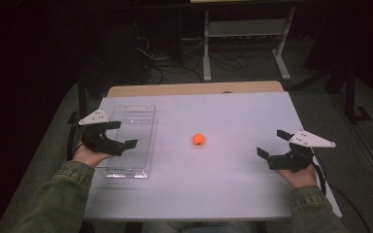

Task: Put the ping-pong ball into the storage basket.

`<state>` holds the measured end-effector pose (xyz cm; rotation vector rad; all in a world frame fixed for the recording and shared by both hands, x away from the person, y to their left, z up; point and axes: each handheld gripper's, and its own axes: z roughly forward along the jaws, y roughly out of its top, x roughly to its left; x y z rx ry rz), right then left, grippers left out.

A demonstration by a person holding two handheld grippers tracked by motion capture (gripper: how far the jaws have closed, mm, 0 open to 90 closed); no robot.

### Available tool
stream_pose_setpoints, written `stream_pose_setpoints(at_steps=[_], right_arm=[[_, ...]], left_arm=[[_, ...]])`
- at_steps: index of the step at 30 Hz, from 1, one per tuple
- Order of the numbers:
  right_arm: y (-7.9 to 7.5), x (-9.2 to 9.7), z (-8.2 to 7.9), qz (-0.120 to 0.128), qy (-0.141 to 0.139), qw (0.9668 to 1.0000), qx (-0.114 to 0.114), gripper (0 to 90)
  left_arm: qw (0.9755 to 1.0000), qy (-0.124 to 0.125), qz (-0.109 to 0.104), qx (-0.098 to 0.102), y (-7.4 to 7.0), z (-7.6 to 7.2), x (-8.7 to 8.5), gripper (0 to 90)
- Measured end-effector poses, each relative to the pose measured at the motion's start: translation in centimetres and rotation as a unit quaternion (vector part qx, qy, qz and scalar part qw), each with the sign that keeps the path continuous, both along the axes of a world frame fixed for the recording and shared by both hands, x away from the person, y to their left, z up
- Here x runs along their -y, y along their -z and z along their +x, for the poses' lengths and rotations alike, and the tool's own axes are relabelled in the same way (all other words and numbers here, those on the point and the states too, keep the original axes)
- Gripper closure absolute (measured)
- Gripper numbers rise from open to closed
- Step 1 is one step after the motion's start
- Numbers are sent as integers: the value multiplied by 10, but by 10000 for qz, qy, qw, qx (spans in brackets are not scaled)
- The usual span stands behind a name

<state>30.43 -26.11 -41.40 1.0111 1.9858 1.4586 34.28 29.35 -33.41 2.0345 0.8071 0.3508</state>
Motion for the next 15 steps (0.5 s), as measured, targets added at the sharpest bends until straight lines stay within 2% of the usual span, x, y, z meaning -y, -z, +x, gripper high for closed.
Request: stream_pose_setpoints(at_steps=[15], right_arm=[[0,0,0,9,-32,10000,16,0]], left_arm=[[9992,311,245,-11,-14,12,25,0]])
